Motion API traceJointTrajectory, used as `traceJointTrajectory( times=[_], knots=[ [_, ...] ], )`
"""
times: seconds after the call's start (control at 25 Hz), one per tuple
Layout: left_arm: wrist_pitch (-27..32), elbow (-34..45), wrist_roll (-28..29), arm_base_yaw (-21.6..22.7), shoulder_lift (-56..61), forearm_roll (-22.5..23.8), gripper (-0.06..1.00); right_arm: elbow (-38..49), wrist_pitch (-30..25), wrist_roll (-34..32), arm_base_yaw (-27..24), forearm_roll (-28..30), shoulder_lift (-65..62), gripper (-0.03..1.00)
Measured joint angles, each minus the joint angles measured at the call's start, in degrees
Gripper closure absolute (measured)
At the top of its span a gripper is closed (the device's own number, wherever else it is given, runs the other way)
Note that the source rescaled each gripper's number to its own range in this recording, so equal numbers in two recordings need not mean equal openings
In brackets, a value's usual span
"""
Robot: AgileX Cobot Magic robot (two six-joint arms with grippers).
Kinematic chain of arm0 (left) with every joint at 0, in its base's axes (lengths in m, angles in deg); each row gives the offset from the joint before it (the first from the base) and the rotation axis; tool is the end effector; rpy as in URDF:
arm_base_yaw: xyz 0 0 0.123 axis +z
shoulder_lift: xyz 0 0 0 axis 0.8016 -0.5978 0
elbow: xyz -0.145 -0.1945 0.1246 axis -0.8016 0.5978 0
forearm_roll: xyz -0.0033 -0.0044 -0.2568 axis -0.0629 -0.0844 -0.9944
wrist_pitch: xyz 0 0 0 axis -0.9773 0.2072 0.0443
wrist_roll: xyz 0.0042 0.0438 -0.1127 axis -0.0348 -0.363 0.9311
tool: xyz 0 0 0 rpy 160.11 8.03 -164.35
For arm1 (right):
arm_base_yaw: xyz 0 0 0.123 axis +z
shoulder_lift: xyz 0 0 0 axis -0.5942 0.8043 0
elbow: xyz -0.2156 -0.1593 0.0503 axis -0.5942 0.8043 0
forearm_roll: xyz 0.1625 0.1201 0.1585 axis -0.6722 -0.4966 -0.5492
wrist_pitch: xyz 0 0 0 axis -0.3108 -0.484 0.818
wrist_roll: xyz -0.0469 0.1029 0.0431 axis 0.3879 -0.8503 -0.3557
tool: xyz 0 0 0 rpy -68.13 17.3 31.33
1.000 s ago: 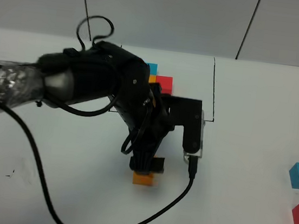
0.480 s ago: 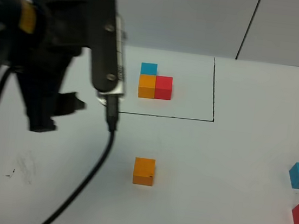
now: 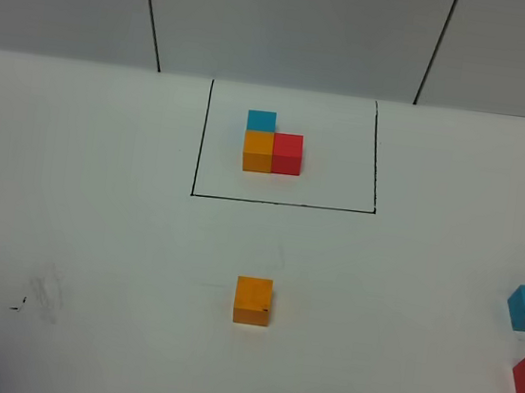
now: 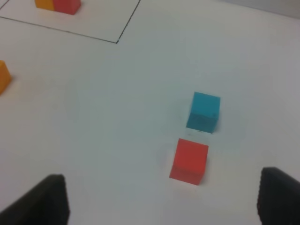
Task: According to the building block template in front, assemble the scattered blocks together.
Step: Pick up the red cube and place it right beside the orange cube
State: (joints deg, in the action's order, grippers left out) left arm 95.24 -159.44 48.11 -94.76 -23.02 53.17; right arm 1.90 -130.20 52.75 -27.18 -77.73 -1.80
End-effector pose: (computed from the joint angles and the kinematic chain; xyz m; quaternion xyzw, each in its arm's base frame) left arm 0.1135 -0.0291 0.4679 0.3409 0.7597 0.1083 0.5430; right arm 0.0394 0.0056 0.2663 -0.1083 0.8498 0.0140 0.5156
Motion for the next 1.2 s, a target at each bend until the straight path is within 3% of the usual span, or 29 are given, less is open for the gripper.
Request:
traceJointTrajectory(
  times=[0.24, 0.4, 0.56, 0.72, 0.88, 1.2],
  knots=[
    [0.0, 14.0, 0.8, 1.9, 14.7, -5.1, 0.34, 0.0, 0.0, -0.1, 0.0, 0.0, 0.0, 0.3],
    [0.0, 24.4, 1.2, 8.4, 19.1, -10.0, 0.34, 0.0, 0.0, -0.1, 0.0, 0.0, 0.0, 0.3],
    [-0.1, 32.5, 4.2, 15.4, 24.2, -17.7, 0.34, 0.0, 0.0, -0.1, 0.0, 0.0, 0.0, 0.3],
    [-6.1, 37.8, 7.9, 22.3, 32.3, -23.6, 0.34, 0.0, 0.0, -0.1, 0.0, 0.0, 0.0, 0.3],
    [-8.7, 40.4, 11.6, 30.3, 40.5, -23.5, 0.34, 0.0, 0.0, -0.1, 0.0, 0.0, 0.0, 0.3],
    [-4.6, 43.9, 17.1, 45.2, 42.4, -22.1, 0.34, 0.0, 0.0, -0.1, 0.0, 0.0, 0.0, 0.3]
  ],
)
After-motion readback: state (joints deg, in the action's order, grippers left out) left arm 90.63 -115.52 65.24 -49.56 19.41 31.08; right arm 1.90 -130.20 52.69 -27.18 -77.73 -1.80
